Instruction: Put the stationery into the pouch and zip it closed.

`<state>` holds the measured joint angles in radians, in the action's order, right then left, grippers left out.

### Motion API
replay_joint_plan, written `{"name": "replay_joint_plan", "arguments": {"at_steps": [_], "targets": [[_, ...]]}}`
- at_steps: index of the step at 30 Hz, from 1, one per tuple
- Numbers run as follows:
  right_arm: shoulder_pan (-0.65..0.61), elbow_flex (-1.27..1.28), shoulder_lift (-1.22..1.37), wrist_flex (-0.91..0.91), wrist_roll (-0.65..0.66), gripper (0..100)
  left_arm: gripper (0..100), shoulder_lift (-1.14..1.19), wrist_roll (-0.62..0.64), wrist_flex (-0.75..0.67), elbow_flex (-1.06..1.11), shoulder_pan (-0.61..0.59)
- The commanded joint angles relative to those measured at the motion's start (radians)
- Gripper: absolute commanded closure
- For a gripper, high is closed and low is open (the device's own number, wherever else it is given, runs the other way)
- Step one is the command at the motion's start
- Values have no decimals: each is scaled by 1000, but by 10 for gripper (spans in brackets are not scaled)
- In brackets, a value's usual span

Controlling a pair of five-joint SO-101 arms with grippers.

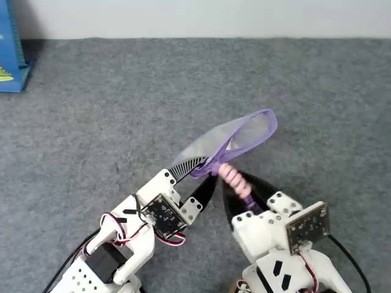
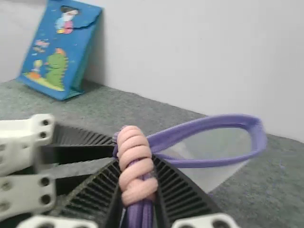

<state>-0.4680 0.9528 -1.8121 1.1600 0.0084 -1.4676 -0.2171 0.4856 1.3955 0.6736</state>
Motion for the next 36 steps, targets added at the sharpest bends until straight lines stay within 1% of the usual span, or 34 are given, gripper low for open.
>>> {"name": "replay_joint_plan", "arguments": {"at_steps": [1,4,6,9,15,18,20,22,25,27,29,32,36], "targets": [[41,-61,-4,-30,-11,991,937,-2,-12,15,-7,2],[7,-61,-4,-28,-11,991,862,2,-8,14,2,2],[-22,-61,-4,-27,-11,991,810,-2,37,11,24,2],[-50,-61,-4,-25,-11,991,773,-2,81,11,30,2],[-53,-68,-4,-7,-11,991,797,-2,81,9,30,0],[-53,-68,-4,-7,-11,991,825,-2,80,9,24,0],[-53,-68,-4,-7,-11,991,852,-2,78,-11,28,0],[-53,-68,-4,-7,-11,991,891,2,48,-31,30,2],[-45,-68,-4,-8,-11,991,983,-2,-8,-35,30,2],[-39,-66,-4,-10,-8,991,986,-2,-17,-32,30,2],[5,-63,-2,-16,-3,991,988,-2,-17,-31,30,2],[124,-46,1,-62,-8,991,989,-2,-17,-3,24,2],[255,55,1,-194,-3,991,989,-3,-17,31,22,-3]]}}
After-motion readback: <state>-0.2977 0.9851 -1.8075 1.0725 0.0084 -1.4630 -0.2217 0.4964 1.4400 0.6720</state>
